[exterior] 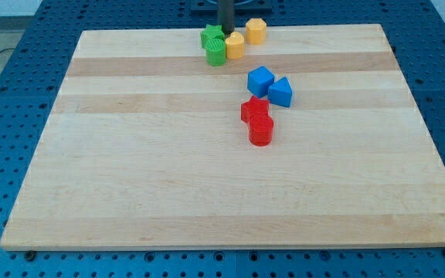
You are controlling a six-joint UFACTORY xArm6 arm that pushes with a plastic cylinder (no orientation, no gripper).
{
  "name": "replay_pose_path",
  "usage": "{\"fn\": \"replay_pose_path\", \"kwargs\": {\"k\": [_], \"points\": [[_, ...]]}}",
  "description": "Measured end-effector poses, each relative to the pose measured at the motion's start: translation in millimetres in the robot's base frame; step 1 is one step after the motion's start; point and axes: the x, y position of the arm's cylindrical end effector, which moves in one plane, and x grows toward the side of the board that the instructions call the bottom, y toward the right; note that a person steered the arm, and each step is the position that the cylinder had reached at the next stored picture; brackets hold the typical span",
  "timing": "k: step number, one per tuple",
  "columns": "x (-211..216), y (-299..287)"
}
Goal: Move the yellow hexagon into the top of the yellow heart
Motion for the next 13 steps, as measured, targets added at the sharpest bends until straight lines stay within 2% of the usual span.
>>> {"fn": "replay_pose_path", "kwargs": {"k": [3, 4, 5, 6, 7, 8, 9, 11, 12, 13], "points": [[-1, -65], [-1, -114], [-1, -199], [69, -243], [160, -225], [186, -157], [175, -92], [107, 11], [97, 89], [67, 154]]}}
